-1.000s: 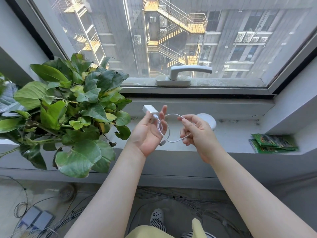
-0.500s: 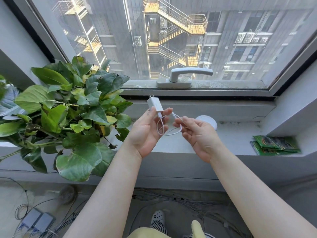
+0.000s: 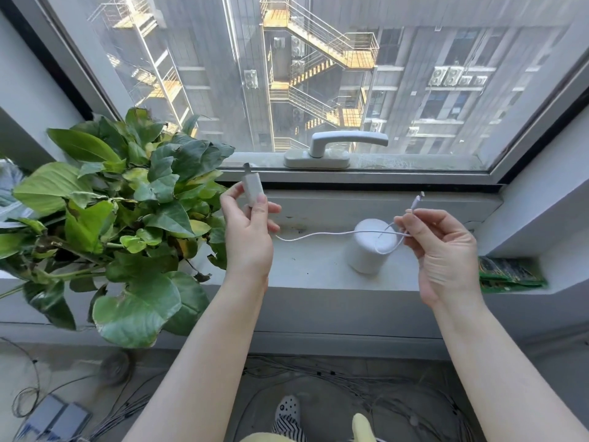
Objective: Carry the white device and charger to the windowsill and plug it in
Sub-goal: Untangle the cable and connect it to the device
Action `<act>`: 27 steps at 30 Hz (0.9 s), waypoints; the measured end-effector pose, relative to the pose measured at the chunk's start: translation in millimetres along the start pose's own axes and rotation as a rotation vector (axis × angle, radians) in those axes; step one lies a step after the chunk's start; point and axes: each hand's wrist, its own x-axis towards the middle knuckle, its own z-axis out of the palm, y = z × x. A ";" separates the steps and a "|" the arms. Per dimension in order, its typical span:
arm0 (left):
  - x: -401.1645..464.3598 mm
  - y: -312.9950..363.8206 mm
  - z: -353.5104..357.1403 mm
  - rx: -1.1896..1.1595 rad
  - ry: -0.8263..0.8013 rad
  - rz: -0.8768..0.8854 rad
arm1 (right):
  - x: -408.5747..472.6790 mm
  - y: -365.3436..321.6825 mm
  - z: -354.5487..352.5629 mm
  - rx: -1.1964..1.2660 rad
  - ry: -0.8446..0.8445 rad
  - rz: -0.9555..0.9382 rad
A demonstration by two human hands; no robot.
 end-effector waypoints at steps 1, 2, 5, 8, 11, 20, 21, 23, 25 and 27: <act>0.2 -0.3 1.3 0.018 -0.028 -0.004 | 0.8 1.7 0.9 -0.001 -0.022 0.037; 0.4 -1.5 3.5 0.028 -0.070 -0.022 | 1.0 4.6 4.8 -0.022 -0.055 0.076; -0.9 -11.1 12.7 0.081 -0.182 -0.097 | -0.3 20.0 27.8 -0.135 -0.181 0.123; -2.4 -25.9 17.3 0.128 -0.184 -0.143 | 0.8 35.1 52.1 -0.155 -0.200 0.128; 0.8 -38.3 14.7 0.160 -0.101 -0.182 | 4.2 50.6 63.0 -0.119 -0.156 0.166; 13.6 -87.4 11.0 0.291 0.100 -0.257 | -4.9 115.9 70.7 -0.150 0.053 0.325; 14.0 -94.2 11.8 0.316 0.089 -0.255 | -5.3 121.0 71.1 -0.177 0.069 0.327; 14.2 -107.0 14.6 0.370 0.071 -0.236 | -3.6 128.9 72.3 -0.249 0.090 0.318; 14.6 -118.0 18.4 0.419 0.057 -0.215 | 0.1 134.9 72.8 -0.378 0.096 0.284; 16.5 -127.0 22.3 0.486 0.064 -0.185 | 3.0 138.0 72.7 -0.551 0.082 0.219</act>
